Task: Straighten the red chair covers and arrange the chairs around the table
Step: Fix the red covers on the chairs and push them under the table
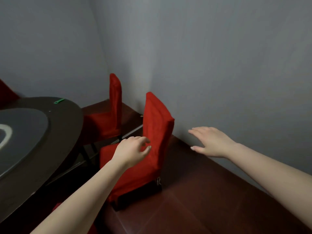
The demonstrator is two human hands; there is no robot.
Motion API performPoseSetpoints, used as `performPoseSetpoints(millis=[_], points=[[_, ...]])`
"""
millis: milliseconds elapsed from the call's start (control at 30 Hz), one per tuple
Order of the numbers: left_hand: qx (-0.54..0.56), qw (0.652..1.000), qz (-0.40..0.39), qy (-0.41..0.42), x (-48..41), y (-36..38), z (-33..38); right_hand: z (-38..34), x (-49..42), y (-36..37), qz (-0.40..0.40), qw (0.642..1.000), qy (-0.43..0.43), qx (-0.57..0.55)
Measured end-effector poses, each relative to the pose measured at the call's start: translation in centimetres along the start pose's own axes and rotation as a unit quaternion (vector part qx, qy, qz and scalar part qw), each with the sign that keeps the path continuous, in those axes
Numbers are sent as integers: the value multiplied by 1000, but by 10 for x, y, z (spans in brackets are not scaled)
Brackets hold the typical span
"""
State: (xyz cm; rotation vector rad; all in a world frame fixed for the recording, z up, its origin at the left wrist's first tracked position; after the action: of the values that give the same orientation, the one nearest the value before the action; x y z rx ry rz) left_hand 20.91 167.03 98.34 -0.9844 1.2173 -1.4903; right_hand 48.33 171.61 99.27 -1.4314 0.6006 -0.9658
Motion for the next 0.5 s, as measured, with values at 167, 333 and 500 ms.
performPoseSetpoints(millis=[167,333,500], points=[[9,1000,8,0,-74,-1,44,98,-6,0,-9,1000,21,-2],[28,999,-12,-35,-128,28,62,163,-18,30,-40,998,33,-32],[33,997,-48,-53,-173,52,68,205,-38,51,-69,996,25,-58]])
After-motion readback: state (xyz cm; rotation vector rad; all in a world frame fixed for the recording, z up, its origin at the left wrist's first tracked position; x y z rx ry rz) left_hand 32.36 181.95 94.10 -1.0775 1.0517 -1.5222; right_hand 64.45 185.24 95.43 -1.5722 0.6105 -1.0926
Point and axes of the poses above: each hand's wrist, its own x-axis away from the middle knuckle, its own y-axis out of the palm, z = x × y, the point moved 6 cm from there along -x, towards the middle knuckle, and after that the axes turned 13 degrees about -z, right-handed, at the moved point
